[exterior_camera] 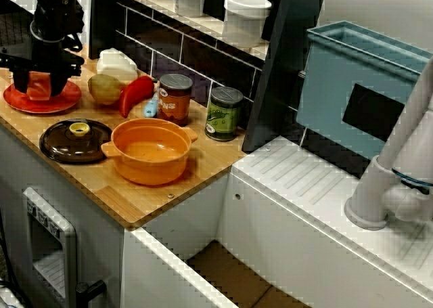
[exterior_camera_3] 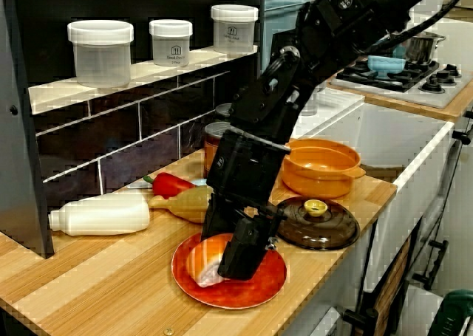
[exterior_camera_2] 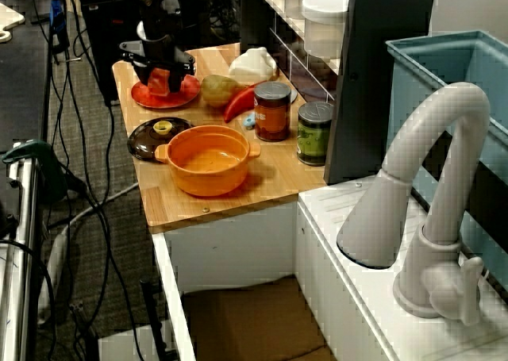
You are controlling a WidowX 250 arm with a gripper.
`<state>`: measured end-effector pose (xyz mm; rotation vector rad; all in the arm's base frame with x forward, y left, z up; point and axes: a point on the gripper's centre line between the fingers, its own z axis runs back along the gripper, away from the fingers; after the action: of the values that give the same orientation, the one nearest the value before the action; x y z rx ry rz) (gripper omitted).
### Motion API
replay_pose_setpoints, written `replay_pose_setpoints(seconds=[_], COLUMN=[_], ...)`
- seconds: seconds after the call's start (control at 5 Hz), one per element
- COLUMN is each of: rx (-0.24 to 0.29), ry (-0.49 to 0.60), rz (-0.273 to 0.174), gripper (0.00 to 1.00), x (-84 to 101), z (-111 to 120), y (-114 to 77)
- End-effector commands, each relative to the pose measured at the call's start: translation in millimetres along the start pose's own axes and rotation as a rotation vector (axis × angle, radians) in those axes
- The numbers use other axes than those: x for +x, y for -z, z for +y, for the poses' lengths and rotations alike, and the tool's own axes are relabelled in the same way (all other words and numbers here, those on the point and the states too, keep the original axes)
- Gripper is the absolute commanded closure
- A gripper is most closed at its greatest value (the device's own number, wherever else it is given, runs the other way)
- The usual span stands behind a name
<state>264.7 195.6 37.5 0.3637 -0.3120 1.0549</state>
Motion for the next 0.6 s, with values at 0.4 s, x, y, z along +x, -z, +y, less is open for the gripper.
replay_pose_setpoints(seconds=[0.4], rx=[-0.201], ry=[0.127], rz=[0.199], gripper=[1.00], x=[14.7], z=[-19.6], y=[-105.9])
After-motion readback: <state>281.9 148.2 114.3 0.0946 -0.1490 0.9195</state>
